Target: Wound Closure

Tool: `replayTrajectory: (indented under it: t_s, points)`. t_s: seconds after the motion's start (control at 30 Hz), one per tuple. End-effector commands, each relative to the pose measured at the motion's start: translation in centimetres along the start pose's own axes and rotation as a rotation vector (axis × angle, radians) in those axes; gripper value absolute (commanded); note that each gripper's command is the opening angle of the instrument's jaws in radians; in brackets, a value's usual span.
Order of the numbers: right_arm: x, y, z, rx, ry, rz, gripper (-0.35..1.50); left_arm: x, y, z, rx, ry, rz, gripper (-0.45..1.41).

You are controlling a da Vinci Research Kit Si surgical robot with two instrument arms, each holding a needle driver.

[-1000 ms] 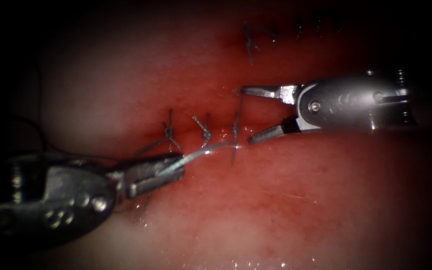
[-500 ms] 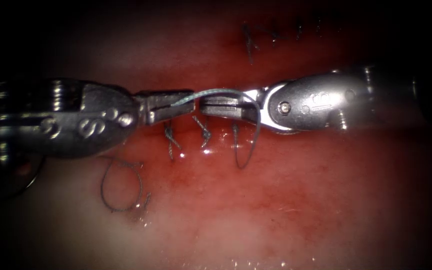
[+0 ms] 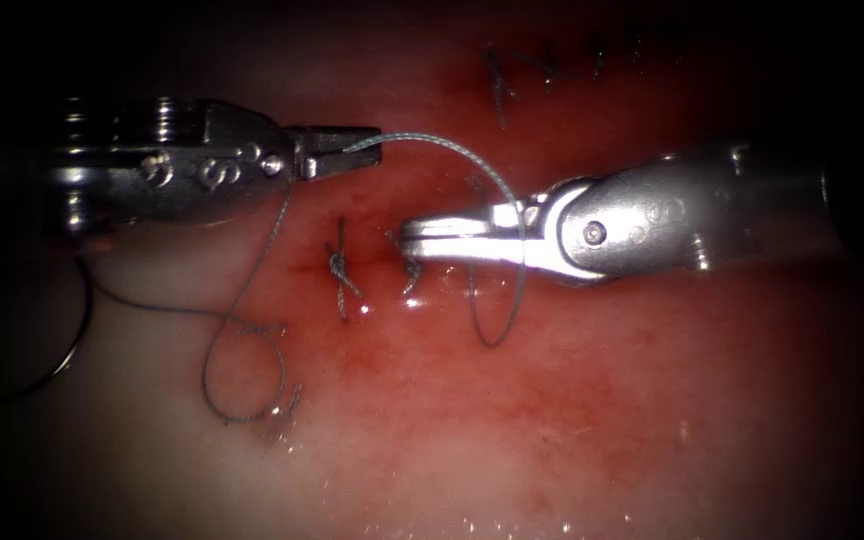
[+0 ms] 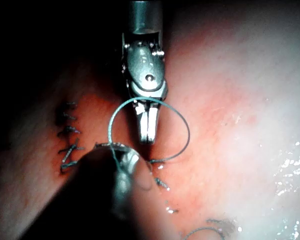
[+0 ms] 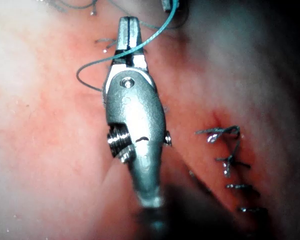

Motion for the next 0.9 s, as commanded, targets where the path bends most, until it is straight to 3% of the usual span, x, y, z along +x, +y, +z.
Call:
replayTrajectory:
  t_s: [0.03,0.27,0.37,0.9]
  points:
    - [-0.05,-0.06,0.07,-0.005,0.024,0.013,-0.35,0.0,0.01,0.15,0.007,-0.008,-0.013,-0.45]
    - [0.04,-0.12,0.08,-0.036,0.074,0.037,-0.35,-0.07,0.13,0.53,0.039,-0.041,-0.067,-0.45]
    - [0.08,-0.1,0.04,-0.098,0.111,0.076,-0.35,-0.09,0.19,0.63,0.051,-0.049,-0.079,-0.45]
    - [0.12,-0.02,-0.07,-0.649,0.021,0.42,-0.35,0.0,0.6,0.75,0.08,-0.069,-0.118,-0.45]
